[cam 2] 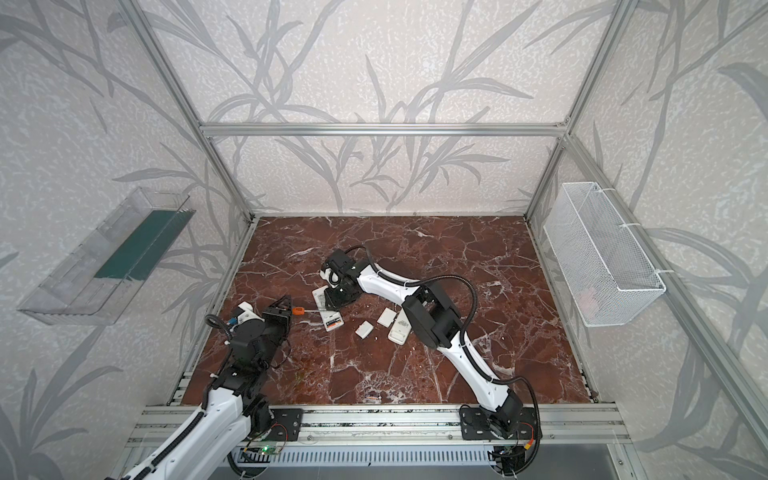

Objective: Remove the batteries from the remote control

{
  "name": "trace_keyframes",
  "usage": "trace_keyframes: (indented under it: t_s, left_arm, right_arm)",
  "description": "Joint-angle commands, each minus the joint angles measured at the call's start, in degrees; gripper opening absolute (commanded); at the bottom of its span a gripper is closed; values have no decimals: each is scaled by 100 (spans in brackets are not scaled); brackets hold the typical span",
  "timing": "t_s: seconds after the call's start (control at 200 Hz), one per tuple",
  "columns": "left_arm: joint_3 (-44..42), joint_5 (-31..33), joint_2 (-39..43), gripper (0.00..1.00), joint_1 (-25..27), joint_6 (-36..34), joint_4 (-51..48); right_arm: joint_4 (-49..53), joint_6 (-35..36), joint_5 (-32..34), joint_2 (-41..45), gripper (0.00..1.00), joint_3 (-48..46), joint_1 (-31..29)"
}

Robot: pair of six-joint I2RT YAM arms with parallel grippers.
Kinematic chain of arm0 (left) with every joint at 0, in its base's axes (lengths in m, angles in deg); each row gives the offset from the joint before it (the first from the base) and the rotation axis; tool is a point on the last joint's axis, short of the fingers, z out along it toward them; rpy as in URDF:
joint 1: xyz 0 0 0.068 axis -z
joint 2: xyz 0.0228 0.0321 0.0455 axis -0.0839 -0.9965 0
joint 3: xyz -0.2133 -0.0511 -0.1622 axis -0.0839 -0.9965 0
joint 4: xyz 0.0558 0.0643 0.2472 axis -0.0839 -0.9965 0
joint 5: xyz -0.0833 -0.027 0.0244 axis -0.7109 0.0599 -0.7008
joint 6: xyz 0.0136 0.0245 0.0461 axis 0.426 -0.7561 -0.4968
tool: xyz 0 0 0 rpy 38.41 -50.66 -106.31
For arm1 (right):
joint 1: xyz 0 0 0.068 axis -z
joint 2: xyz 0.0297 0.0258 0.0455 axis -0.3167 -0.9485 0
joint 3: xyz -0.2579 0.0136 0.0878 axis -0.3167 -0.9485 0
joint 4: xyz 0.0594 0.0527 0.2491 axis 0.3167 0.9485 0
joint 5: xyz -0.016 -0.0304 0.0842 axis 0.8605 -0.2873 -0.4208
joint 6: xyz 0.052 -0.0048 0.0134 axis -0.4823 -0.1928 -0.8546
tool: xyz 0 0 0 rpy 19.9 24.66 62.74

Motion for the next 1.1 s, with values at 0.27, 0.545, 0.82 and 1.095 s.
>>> trace_keyframes:
  t_s: [0.27, 0.545, 0.82, 1.095]
  left_arm:
    - [1462, -163, -456, 0, -43, -2312, -1805]
    - [1257, -1020, -1175, 0, -21, -3014, -361]
    - [990, -1882, -1827, 0, -34, -4870, 1162]
    - [1014, -2845, -2359, 0, -34, -5800, 1945]
  right_arm:
    - [1099, 170, 544, -735, 38, -298, -195]
    - [1020, 152, 482, -606, 38, -288, -196]
    - [936, 122, 353, -439, 38, -178, -196]
    - [953, 130, 315, -349, 37, -104, -131]
